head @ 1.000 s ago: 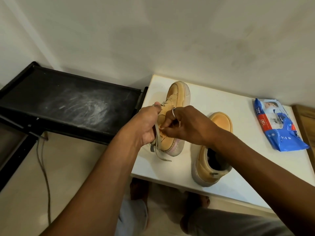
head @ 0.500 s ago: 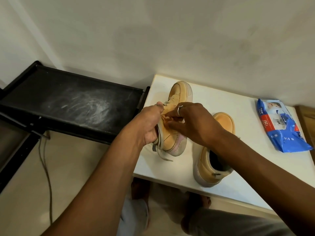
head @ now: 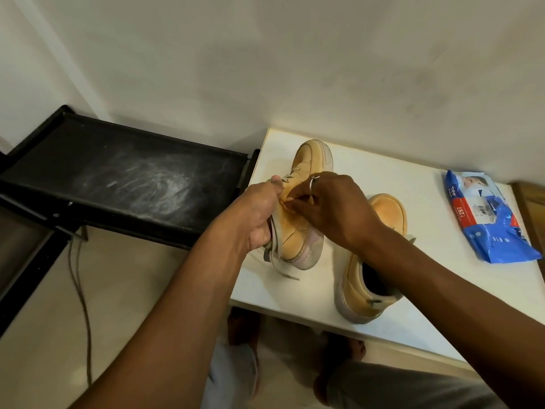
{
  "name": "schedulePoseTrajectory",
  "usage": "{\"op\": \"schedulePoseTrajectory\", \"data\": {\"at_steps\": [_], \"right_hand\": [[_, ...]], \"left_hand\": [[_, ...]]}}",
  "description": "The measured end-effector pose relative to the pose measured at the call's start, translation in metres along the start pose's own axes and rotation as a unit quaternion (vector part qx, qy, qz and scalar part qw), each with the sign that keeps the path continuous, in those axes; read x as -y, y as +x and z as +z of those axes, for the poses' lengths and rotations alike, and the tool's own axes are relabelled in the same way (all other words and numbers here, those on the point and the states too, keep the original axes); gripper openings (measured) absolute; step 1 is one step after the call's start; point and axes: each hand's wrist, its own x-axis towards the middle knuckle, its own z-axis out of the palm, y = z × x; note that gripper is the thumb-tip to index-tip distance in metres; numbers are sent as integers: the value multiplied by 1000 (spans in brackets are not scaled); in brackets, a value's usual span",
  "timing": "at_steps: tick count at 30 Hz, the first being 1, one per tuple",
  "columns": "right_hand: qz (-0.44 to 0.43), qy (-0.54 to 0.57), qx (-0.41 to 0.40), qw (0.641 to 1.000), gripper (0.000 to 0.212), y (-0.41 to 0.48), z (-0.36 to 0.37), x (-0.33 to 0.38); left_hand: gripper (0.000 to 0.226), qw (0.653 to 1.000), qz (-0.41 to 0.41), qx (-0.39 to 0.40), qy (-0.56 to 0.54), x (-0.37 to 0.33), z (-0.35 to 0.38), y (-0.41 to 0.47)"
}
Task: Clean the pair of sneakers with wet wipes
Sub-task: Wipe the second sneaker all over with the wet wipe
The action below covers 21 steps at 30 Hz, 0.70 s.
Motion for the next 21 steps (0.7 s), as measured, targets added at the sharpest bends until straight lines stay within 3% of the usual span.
{"op": "schedulePoseTrajectory", "data": {"at_steps": [2,4,7,13,18,21], "right_hand": [[-49,-16,18,998,16,-1,3,5],[-86,10,86,993,16,-3,1,9],[-68,25,151,986,16,-2,-10,5],[-29,-54,66,996,22,-2,-14,-1],[20,-23,45,999,18,-6,-14,-5],[31,-15,41,999,17,-9,-12,-8]], "left_hand": [[37,1000,4,-6,-4,1,-2,1],[37,1000,-2,-12,-8,1,-4,1],[36,1000,-8,-5,-6,1,0,1],[39,1000,7,14,26,-2,0,1],[61,974,56,4,220,4,-4,8],[51,953,103,33,282,5,-10,6]]}}
